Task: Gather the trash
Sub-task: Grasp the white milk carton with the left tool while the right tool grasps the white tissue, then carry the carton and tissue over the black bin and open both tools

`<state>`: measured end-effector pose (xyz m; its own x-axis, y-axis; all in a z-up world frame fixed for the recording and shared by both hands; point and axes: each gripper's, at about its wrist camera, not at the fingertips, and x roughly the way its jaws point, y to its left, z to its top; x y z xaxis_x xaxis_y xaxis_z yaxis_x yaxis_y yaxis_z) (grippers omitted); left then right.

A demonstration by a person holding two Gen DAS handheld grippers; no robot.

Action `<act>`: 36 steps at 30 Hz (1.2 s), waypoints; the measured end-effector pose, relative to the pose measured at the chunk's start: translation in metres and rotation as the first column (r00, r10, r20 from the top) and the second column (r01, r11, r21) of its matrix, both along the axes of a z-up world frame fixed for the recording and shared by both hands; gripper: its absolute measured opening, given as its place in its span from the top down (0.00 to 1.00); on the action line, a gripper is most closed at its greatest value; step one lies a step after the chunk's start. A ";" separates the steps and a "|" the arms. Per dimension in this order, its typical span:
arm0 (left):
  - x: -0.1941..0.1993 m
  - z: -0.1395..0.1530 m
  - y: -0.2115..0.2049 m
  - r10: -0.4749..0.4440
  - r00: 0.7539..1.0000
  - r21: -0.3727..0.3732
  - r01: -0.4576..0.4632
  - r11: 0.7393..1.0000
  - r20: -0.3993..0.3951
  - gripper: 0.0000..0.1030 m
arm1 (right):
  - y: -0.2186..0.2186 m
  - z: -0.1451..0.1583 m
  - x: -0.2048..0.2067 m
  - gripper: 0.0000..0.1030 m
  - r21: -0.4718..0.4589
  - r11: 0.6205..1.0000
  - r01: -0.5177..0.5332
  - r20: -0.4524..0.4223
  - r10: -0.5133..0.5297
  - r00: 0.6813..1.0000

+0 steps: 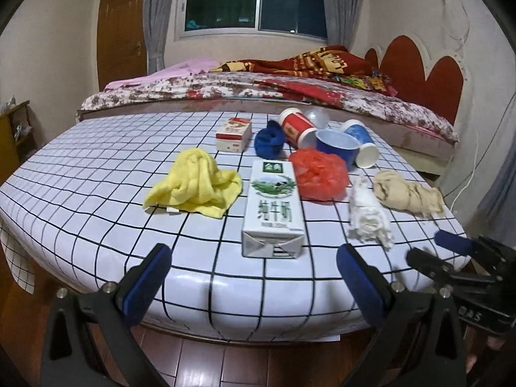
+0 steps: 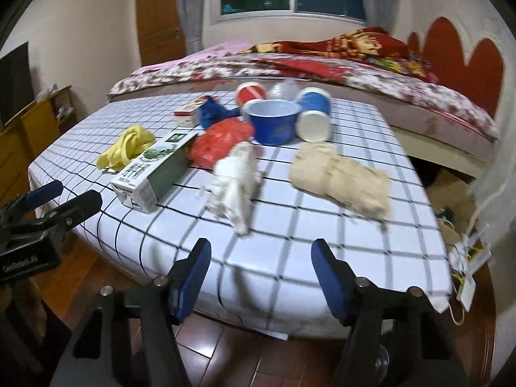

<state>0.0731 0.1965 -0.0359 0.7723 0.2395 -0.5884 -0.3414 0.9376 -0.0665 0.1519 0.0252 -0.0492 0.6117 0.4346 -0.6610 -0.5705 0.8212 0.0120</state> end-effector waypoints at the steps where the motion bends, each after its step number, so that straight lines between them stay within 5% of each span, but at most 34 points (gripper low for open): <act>1: 0.001 -0.001 0.002 -0.002 1.000 -0.005 0.002 1.000 -0.004 0.01 | 0.006 -0.002 0.006 0.37 0.001 1.000 -0.006 -0.003 0.006 1.000; 8: 0.016 -0.010 0.010 -0.009 1.000 -0.050 0.009 0.999 -0.006 0.01 | 0.035 -0.015 0.037 0.50 0.003 0.998 -0.064 -0.017 0.064 0.998; 10: 0.025 -0.012 0.011 -0.020 1.000 -0.061 0.019 0.998 -0.007 0.06 | 0.039 -0.018 0.043 0.68 -0.001 0.996 -0.085 -0.018 0.085 0.996; 13: 0.039 -0.015 0.012 -0.036 0.999 -0.070 0.036 0.997 -0.012 0.11 | 0.038 -0.019 0.047 0.79 0.006 0.994 -0.106 -0.013 0.106 0.994; 23: 0.067 -0.032 0.019 -0.054 0.997 -0.117 0.047 0.992 -0.060 0.30 | 0.031 -0.020 0.045 0.83 0.015 0.990 -0.144 0.009 0.144 0.990; 24: 0.067 -0.032 0.018 -0.055 0.997 -0.104 0.049 0.993 -0.055 0.42 | 0.030 -0.020 0.045 0.83 0.017 0.990 -0.143 0.008 0.143 0.990; 36: 0.038 0.000 -0.005 -0.104 0.994 -0.053 0.105 0.993 0.028 0.45 | 0.016 0.004 0.019 0.84 0.027 0.987 -0.155 0.097 0.152 0.984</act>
<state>0.1115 0.1919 -0.0356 0.8061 0.1247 -0.5785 -0.2392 0.9628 -0.1258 0.1711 0.0408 -0.0454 0.5948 0.5497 -0.5865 -0.6899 0.7236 -0.0215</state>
